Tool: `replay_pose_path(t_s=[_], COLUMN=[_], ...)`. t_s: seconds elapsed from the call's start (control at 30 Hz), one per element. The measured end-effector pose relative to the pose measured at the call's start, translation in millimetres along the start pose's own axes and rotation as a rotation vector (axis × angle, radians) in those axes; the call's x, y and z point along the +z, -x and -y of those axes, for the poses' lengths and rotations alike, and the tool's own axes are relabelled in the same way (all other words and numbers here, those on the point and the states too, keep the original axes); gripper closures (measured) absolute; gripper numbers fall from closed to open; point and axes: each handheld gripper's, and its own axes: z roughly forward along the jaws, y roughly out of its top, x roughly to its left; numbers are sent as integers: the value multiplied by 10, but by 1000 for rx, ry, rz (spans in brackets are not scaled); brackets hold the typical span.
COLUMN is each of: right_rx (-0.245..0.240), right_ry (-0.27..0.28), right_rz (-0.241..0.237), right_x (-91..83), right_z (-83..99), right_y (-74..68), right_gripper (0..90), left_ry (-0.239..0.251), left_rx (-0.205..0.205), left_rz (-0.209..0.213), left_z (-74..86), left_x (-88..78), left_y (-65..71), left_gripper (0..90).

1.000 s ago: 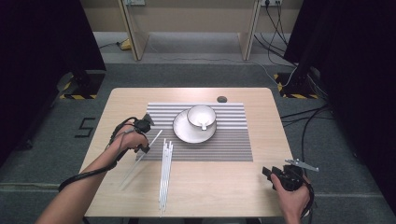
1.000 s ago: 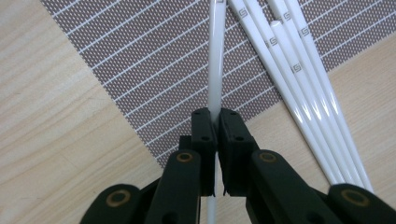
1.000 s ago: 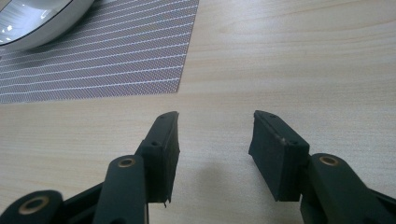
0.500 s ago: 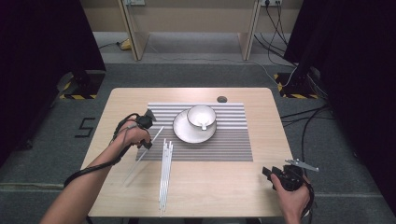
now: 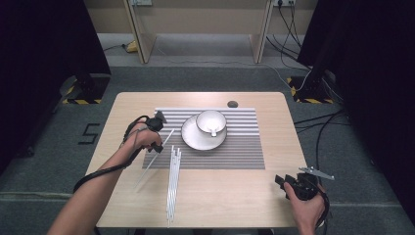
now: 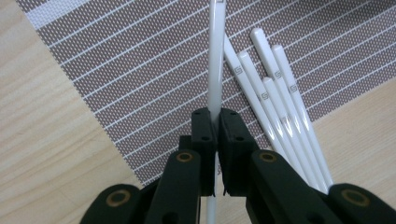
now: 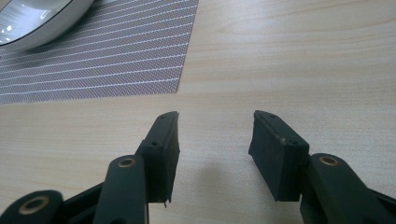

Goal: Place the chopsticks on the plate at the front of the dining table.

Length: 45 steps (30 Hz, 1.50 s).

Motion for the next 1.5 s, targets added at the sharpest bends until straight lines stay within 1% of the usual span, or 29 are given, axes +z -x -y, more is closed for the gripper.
replay_pose_path(t_s=[0.37, 0.67, 0.83, 1.5], right_rx=[0, 0, 1, -1], right_ry=[0, 1, 0, -1], right_rz=[-1, -1, -2, -4], right_x=[0, -1, -1, 4], right_z=[0, -1, -1, 0], right_y=[3, 7, 7, 12], right_gripper=[519, 519, 519, 520], left_ry=[11, 18, 25, 46], left_rx=[-18, -20, -13, -37], left_rz=[10, 12, 15, 29], left_z=[-126, -219, -272, -475], left_x=[-7, -18, -34, -24], left_y=[44, 88, 126, 222], left_gripper=[853, 853, 853, 852])
